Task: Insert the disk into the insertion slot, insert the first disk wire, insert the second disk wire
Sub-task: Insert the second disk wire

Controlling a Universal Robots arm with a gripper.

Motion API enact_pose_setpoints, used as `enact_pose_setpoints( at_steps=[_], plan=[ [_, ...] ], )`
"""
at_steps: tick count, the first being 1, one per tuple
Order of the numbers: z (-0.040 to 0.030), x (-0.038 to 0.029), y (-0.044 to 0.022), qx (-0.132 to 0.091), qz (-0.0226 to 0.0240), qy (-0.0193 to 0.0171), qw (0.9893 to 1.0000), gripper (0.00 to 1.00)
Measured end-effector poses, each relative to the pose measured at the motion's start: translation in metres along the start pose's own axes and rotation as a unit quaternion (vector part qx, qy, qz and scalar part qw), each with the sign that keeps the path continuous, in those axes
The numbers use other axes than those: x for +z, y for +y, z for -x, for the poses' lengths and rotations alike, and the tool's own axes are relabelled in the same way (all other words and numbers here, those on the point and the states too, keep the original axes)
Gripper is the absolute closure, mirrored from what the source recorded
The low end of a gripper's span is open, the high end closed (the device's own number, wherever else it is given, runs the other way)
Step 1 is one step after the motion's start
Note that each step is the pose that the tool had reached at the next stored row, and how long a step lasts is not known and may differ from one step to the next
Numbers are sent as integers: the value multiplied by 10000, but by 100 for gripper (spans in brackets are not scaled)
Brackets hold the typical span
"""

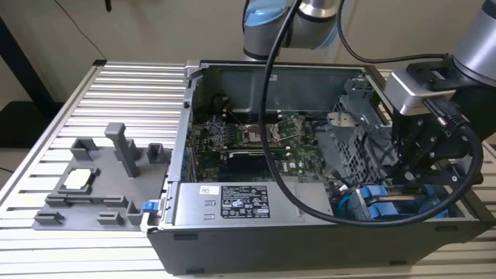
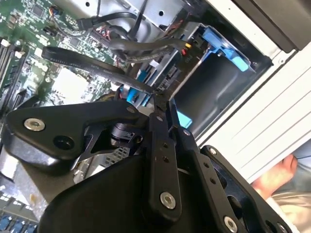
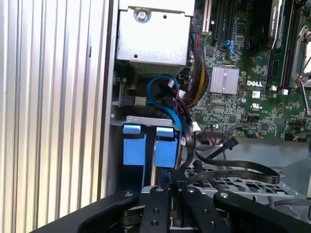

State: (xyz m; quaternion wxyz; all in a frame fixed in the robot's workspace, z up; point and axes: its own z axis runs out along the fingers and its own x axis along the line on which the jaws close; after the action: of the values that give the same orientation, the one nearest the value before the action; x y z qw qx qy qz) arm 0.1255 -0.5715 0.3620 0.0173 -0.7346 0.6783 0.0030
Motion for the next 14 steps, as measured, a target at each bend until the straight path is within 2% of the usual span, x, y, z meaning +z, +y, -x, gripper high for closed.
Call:
enact_pose_setpoints(
  at_steps=[2, 3, 4, 7, 8, 14],
  plan=[
    [-32, 5, -18, 1, 0, -1, 10000, 84],
    [-33, 8, -24, 2, -1, -17, 10000, 84],
    [-34, 11, -29, 3, -6, -71, 10000, 84],
    [-36, 21, -53, 22, -24, -288, 9996, 84],
    [-40, 26, -58, 32, -27, -318, 9995, 84],
    [-50, 50, -68, 193, -37, -311, 9993, 84]
  ],
)
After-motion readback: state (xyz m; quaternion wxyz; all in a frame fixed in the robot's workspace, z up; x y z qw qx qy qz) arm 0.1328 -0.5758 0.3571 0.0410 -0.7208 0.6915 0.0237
